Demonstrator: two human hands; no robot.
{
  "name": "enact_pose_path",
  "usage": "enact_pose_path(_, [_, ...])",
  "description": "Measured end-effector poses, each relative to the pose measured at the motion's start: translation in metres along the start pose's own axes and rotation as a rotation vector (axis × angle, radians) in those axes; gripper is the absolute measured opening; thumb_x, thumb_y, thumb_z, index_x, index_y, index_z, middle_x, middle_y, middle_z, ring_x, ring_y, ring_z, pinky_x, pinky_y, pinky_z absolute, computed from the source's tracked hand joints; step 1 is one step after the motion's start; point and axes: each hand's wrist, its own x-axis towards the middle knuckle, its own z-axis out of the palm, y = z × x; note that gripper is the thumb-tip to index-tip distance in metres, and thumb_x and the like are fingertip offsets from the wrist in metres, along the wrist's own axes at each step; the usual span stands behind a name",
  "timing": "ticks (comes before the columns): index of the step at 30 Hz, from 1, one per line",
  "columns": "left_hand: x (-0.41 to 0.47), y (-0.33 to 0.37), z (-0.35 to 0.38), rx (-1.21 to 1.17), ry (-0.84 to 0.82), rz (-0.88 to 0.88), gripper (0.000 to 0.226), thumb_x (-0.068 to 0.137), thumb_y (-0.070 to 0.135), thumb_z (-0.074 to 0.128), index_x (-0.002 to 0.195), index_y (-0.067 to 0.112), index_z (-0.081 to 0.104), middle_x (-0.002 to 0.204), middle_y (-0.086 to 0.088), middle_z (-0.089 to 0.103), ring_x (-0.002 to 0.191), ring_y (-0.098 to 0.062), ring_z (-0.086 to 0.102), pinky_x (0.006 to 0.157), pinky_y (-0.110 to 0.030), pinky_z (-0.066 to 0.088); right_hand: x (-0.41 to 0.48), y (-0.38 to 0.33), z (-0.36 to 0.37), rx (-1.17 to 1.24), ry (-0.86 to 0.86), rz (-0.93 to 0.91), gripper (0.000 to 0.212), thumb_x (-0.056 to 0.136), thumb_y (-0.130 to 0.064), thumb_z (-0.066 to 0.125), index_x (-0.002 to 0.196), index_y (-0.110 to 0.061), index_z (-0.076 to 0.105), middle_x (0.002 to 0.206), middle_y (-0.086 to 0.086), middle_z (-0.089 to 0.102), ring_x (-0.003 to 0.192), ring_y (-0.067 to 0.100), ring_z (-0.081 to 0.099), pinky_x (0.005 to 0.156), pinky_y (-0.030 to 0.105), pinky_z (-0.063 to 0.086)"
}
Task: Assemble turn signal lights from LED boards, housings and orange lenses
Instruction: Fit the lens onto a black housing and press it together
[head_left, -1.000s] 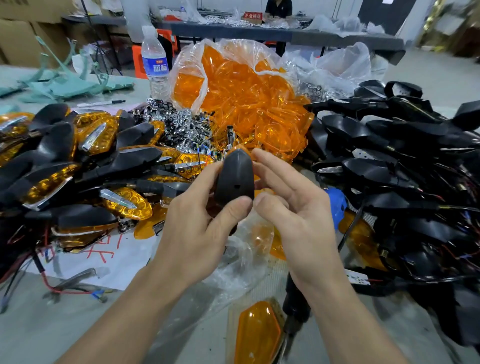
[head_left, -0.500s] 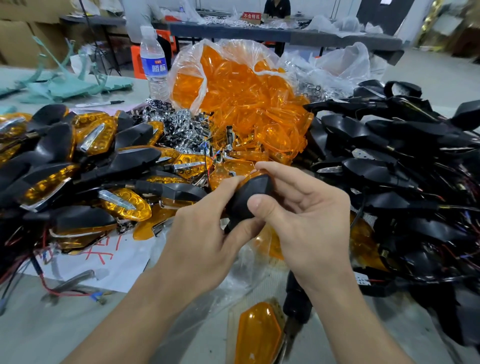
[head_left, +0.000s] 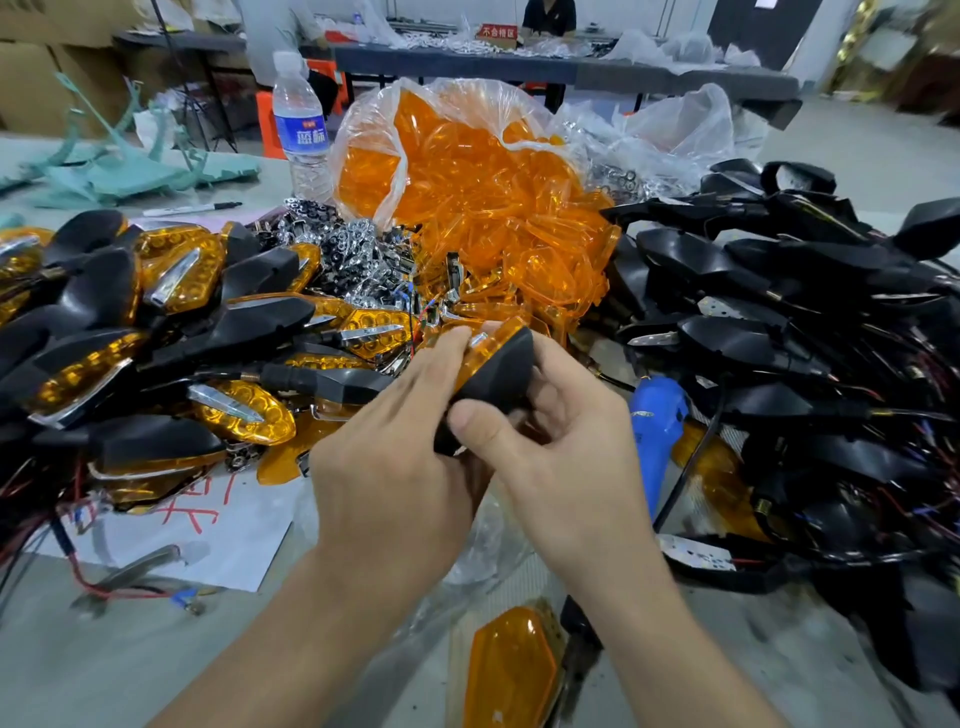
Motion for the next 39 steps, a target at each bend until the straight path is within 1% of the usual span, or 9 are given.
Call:
enact_pose_path(3, [-0.001,0.002,0.002,-0.006,0.016,0.039,0.049,0.09,0.029,0.074,0.131,0.003,0.069,0.115,-0.009,0.078,0.098,-0.018,0.075,0.081,-0.018,0.048,0.002,0.003,0.0,0.043,-0.004,0.003,0.035,0.085,-0.012,0.071,0.114,-0.032,0.07,0.099,-0.006,0.076,0.096,0.012,0.07,0.081,0.022,0.055])
enact_pose_path(6, [0.002,0.002,-0.006,-0.248,-0.151,-0.111,0.064,0.084,0.045,0.071,0.142,0.017,0.065,0.129,0.005,0.073,0.118,0.003,0.063,0.095,-0.003,0.042,0.009,0.002,-0.012,0.091,-0.065,-0.009,0.043,0.089,-0.008,0.064,0.114,-0.042,0.069,0.11,-0.002,0.074,0.108,0.019,0.068,0.092,0.03,0.058])
enact_pose_path(8, [0.004,0.0,-0.01,-0.484,-0.272,-0.192,0.073,0.082,0.041,0.07,0.152,0.032,0.053,0.148,0.017,0.059,0.138,0.005,0.05,0.111,-0.015,0.038,0.012,0.001,-0.02,0.154,-0.151,0.001,0.046,0.093,-0.006,0.059,0.12,-0.042,0.068,0.113,0.007,0.073,0.11,0.03,0.067,0.099,0.044,0.056])
enact_pose_path(10, [0.008,-0.003,-0.012,-0.679,-0.343,-0.236,0.074,0.089,0.037,0.066,0.158,0.037,0.039,0.159,0.021,0.045,0.149,-0.002,0.038,0.119,-0.033,0.036,0.012,0.0,-0.024,0.212,-0.205,0.049,0.046,0.094,-0.005,0.059,0.13,-0.033,0.061,0.107,0.007,0.073,0.101,0.027,0.069,0.094,0.041,0.058])
enact_pose_path(13, [0.012,-0.007,-0.012,-0.694,-0.372,-0.163,0.058,0.103,0.038,0.055,0.159,0.034,0.039,0.159,0.018,0.047,0.149,-0.009,0.042,0.117,-0.035,0.042,0.011,-0.001,-0.026,0.232,-0.278,0.088,0.039,0.094,-0.005,0.062,0.128,-0.019,0.049,0.092,0.004,0.067,0.09,0.021,0.065,0.083,0.037,0.058])
enact_pose_path(16, [0.016,-0.011,-0.011,-0.741,-0.389,-0.164,0.046,0.104,0.038,0.055,0.15,0.031,0.051,0.146,0.007,0.061,0.136,-0.021,0.058,0.105,-0.045,0.052,0.01,-0.004,-0.027,0.233,-0.289,0.063,0.031,0.094,-0.004,0.065,0.12,-0.012,0.05,0.095,0.01,0.069,0.091,0.025,0.065,0.083,0.049,0.057])
enact_pose_path(19, [0.02,-0.014,-0.012,-0.899,-0.383,-0.257,0.045,0.101,0.045,0.063,0.142,0.033,0.052,0.142,-0.001,0.065,0.132,-0.028,0.062,0.104,-0.054,0.052,0.009,-0.005,-0.026,0.241,-0.263,0.025,0.027,0.093,-0.002,0.066,0.116,-0.013,0.055,0.099,0.01,0.074,0.09,0.019,0.068,0.081,0.033,0.057])
enact_pose_path(29, [0.023,-0.018,-0.012,-0.953,-0.338,-0.326,0.04,0.096,0.011,0.067,0.135,0.019,0.066,0.134,0.005,0.072,0.13,-0.017,0.064,0.104,-0.029,0.053,0.005,0.0,-0.011,0.313,-0.142,0.014,0.03,0.093,0.005,0.064,0.116,-0.013,0.061,0.09,0.003,0.076,0.078,0.012,0.071,0.072,0.023,0.058])
enact_pose_path(39, [0.017,-0.017,-0.012,-0.932,-0.313,-0.367,0.043,0.095,0.009,0.067,0.134,0.027,0.067,0.131,0.012,0.072,0.128,-0.01,0.065,0.103,-0.023,0.052,0.003,0.0,-0.009,0.278,-0.1,0.025,0.031,0.091,0.006,0.065,0.111,-0.018,0.066,0.088,0.008,0.076,0.077,0.015,0.069,0.071,0.026,0.058])
